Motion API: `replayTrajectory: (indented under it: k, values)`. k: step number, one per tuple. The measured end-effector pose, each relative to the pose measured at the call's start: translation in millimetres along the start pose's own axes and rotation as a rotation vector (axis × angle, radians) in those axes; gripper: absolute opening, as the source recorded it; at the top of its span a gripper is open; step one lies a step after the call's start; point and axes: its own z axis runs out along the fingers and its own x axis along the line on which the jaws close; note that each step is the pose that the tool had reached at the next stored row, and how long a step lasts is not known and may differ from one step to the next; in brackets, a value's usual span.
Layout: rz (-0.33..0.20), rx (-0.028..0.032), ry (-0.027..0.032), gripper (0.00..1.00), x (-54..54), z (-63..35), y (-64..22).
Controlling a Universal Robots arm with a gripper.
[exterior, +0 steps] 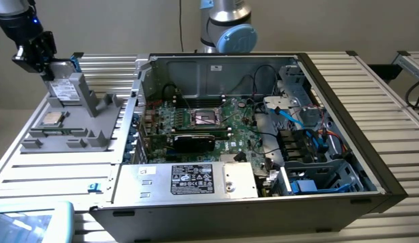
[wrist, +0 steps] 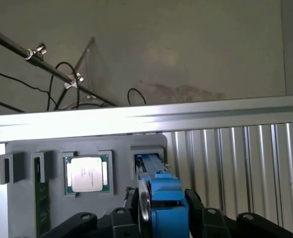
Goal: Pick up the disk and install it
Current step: 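Pick up the disk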
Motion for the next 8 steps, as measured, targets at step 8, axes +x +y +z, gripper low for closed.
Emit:
replayTrajectory:
  k: [8]
  values:
    - [0.001,0.0003,0.0036,0.38,0.2,-0.3,-0.1]
